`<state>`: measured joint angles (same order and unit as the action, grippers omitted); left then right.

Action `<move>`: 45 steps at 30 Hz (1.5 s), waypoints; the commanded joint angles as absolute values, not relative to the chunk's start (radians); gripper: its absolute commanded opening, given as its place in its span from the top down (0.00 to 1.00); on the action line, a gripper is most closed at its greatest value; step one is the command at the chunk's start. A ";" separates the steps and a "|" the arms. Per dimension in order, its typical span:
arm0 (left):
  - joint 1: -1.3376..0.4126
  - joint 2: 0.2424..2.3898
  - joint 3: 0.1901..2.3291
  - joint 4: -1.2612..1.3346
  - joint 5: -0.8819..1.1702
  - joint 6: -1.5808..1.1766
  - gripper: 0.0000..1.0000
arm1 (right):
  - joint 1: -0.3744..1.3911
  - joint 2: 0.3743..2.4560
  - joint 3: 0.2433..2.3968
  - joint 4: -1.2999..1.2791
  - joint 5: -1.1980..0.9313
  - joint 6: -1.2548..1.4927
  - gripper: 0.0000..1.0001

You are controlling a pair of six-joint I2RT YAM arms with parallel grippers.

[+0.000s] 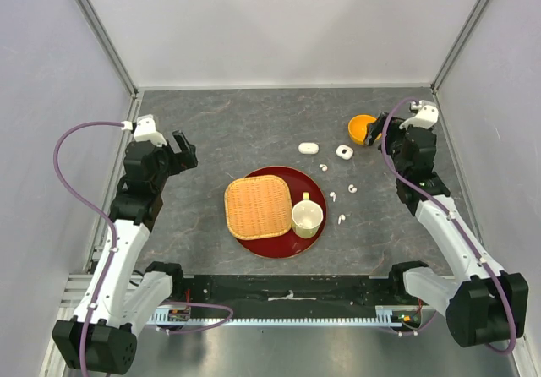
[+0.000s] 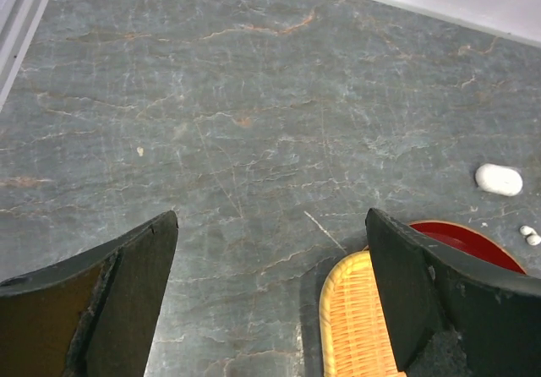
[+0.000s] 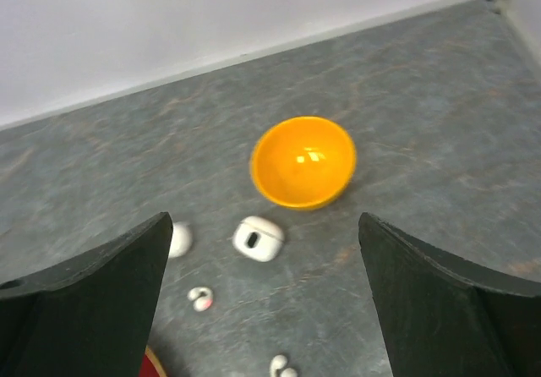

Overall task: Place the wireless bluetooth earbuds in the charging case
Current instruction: Pick up the charging case at the center of the board.

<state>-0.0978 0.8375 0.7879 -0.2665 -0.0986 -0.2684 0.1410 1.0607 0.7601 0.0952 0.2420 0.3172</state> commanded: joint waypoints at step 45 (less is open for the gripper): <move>-0.097 0.713 0.666 -0.379 0.183 -0.083 0.00 | 0.146 1.342 1.097 -0.184 -0.322 -0.133 0.05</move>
<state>-0.0975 0.7425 0.6662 -0.4133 0.1417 -0.1497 0.1459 1.2945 1.0237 -0.1608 -0.2340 -0.1097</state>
